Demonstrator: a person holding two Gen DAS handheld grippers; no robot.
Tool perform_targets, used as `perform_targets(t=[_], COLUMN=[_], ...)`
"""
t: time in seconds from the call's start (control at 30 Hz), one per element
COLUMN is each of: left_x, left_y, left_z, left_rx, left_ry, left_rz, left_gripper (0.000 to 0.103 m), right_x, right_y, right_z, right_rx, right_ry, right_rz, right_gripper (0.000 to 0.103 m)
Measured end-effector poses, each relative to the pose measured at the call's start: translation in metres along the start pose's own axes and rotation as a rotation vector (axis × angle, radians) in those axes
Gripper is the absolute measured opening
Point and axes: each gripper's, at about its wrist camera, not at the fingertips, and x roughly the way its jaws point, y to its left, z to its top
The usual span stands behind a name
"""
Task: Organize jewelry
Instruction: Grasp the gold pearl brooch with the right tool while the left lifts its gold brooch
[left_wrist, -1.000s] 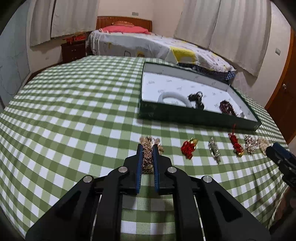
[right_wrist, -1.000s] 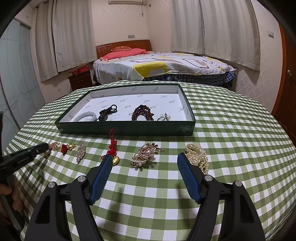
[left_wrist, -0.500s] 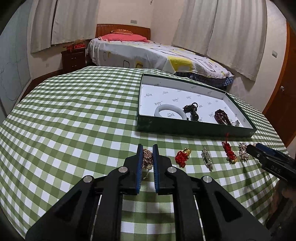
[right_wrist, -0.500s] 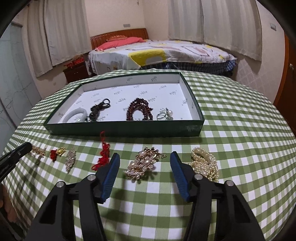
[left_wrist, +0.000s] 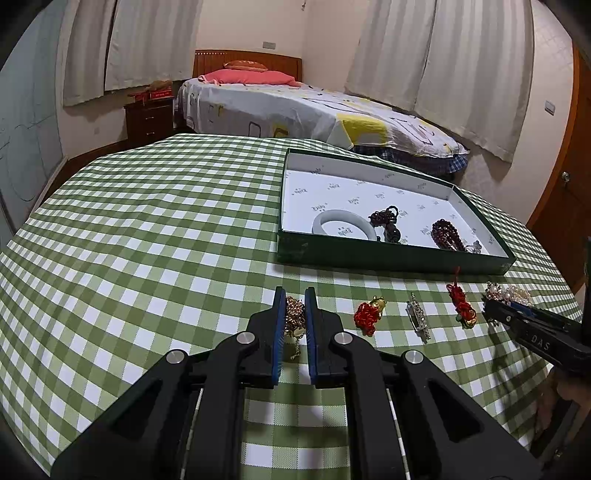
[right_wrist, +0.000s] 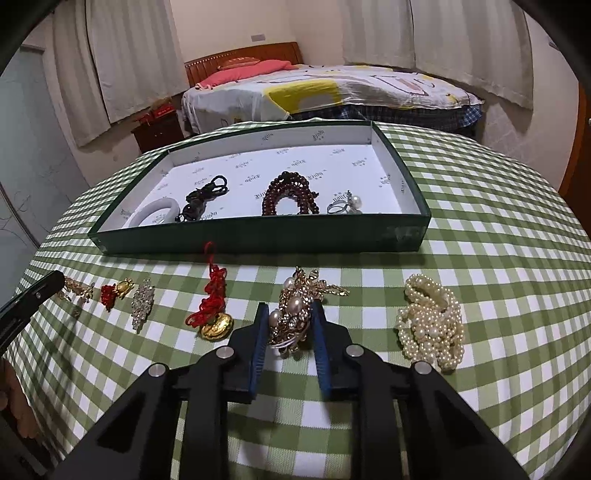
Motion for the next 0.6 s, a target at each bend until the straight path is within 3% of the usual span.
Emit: perform_targets(t=[0.6], left_x=[-0.033], left_y=[-0.013], left_z=[0.022], left_rx=[0.008], left_ry=[-0.100], left_rz=[-0.037], left_gripper=[0.010], right_x=[-0.045], right_y=[0.005], right_z=[0.012], right_rx=[-0.010], right_ry=[-0.134], right_rz=[0.024], right_gripper=[0.023])
